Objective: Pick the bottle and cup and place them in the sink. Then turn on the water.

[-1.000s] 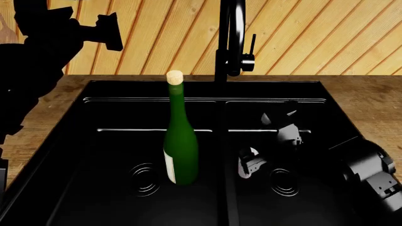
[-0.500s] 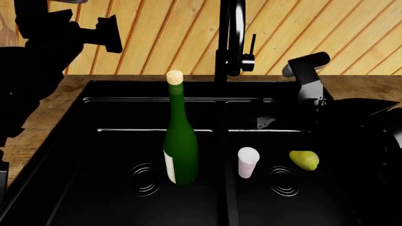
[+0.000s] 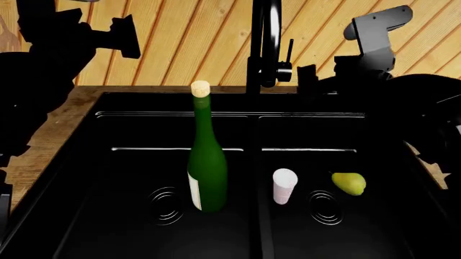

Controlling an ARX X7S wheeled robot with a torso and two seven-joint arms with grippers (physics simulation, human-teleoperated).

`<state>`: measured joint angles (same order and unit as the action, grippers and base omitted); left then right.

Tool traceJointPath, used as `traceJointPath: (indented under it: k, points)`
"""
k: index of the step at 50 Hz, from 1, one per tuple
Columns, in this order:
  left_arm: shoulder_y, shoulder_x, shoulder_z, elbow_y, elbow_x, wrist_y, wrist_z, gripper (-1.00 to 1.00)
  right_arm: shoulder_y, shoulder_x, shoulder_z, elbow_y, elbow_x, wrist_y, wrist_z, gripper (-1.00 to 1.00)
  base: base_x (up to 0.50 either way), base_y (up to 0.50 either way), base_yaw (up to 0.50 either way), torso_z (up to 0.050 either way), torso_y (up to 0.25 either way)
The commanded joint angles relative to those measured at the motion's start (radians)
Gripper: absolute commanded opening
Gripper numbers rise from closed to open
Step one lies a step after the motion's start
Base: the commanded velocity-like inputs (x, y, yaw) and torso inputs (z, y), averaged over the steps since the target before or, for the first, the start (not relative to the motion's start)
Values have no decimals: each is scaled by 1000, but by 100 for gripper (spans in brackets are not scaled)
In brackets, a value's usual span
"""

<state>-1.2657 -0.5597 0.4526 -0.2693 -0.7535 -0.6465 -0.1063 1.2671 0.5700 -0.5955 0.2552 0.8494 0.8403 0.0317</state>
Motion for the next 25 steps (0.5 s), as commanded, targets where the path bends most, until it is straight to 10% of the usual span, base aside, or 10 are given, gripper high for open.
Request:
traceJointPath:
  k: [1, 25]
  points:
    - [-3, 4, 4, -5, 4, 4, 2, 100, 71, -56, -35, 109, -105, -121, -34, 100, 0, 0, 0, 0, 0]
    - [-30, 34, 32, -18, 29, 12, 6, 100, 259, -278, -77, 625, -269, -451, -182, 100, 0, 0, 0, 0, 0]
